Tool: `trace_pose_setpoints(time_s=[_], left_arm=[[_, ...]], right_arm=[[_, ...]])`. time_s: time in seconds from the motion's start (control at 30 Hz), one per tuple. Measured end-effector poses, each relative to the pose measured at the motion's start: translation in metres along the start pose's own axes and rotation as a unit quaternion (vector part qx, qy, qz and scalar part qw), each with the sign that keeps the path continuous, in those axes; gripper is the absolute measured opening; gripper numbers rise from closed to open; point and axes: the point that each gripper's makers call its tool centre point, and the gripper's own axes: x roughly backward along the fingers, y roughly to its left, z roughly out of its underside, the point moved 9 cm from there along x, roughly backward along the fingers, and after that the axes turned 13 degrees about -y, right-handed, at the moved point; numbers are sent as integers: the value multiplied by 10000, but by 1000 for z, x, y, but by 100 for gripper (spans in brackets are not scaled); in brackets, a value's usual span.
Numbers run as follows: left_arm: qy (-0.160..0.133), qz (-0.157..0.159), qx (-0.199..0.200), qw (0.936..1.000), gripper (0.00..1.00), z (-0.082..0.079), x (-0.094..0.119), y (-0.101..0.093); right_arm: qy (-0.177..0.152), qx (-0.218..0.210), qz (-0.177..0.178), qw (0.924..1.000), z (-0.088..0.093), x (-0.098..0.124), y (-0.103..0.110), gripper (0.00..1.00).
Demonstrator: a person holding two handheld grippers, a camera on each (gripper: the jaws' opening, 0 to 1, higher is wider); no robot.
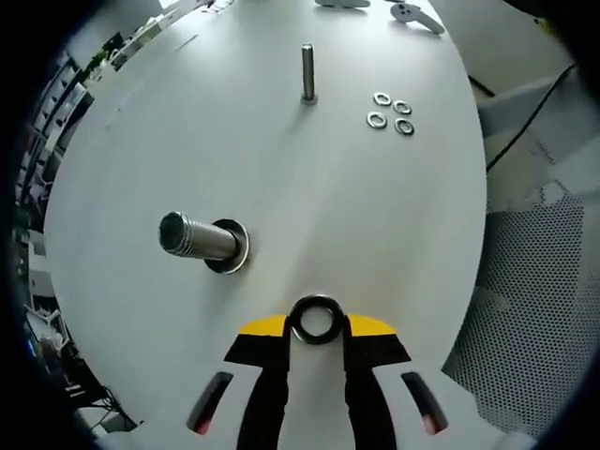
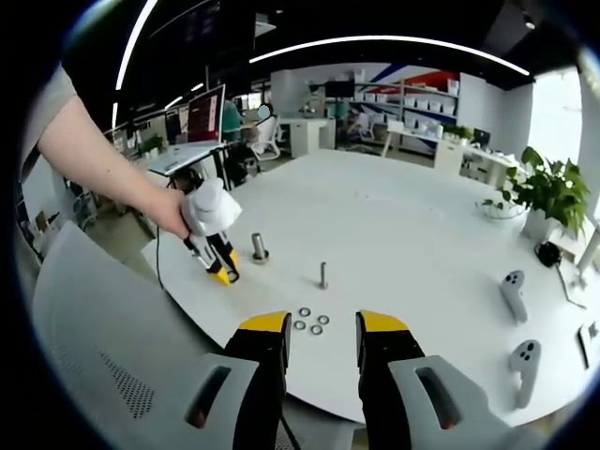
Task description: Place the washer onto the threaded stud by aligning its center hole with the stud, sliding it down to the base, and recovering from edge contact or off-axis alignment until the washer reaches the visible bottom stop.
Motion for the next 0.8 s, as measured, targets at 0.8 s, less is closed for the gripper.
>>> trace_pose_setpoints(time_s=[0.8], left_arm=[[67, 26, -666, 9978, 19, -11, 37, 21]], right_arm=[[48, 19, -23, 10000, 1, -1, 0, 30]])
